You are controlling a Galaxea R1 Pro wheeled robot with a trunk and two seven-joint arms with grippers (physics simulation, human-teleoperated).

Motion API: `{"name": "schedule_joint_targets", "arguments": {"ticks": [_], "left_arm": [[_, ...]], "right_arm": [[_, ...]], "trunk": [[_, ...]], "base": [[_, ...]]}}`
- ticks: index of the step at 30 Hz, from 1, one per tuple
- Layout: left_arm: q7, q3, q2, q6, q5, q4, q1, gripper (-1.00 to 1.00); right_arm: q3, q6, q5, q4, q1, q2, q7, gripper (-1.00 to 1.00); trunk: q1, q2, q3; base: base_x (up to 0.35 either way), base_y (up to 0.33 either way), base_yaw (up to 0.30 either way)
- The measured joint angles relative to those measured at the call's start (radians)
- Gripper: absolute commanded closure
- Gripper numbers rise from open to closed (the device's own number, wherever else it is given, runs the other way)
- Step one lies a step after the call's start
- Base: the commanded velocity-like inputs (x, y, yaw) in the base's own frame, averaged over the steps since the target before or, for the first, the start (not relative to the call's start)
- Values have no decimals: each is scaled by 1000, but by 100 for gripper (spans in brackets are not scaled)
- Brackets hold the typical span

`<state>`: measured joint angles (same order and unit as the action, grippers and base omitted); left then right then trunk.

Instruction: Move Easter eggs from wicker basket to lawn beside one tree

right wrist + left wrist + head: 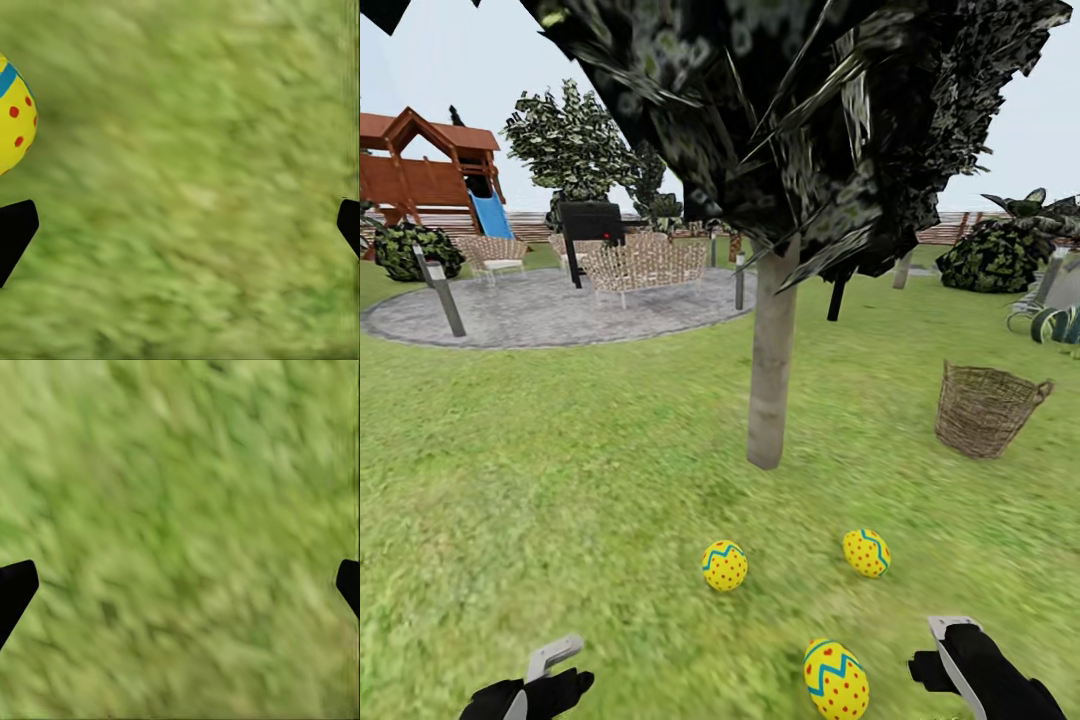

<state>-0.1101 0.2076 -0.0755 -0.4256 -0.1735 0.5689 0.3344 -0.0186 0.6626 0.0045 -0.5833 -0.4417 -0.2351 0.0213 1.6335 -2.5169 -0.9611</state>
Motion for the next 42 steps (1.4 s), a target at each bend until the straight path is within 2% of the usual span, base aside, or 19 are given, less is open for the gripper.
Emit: {"name": "schedule_joint_targets", "arguments": {"ticks": [25,42], "left_arm": [[3,1,1,3,1,-28,0,-100],[4,0,1,3,0,-27,0,-100]], "right_arm": [[0,0,0,0,0,-6,0,-100],[6,1,1,0,0,0,1,-100]], "trunk": [[-11,6,118],[-19,10,199]], "base": [[0,0,-258],[0,0,-224]]}}
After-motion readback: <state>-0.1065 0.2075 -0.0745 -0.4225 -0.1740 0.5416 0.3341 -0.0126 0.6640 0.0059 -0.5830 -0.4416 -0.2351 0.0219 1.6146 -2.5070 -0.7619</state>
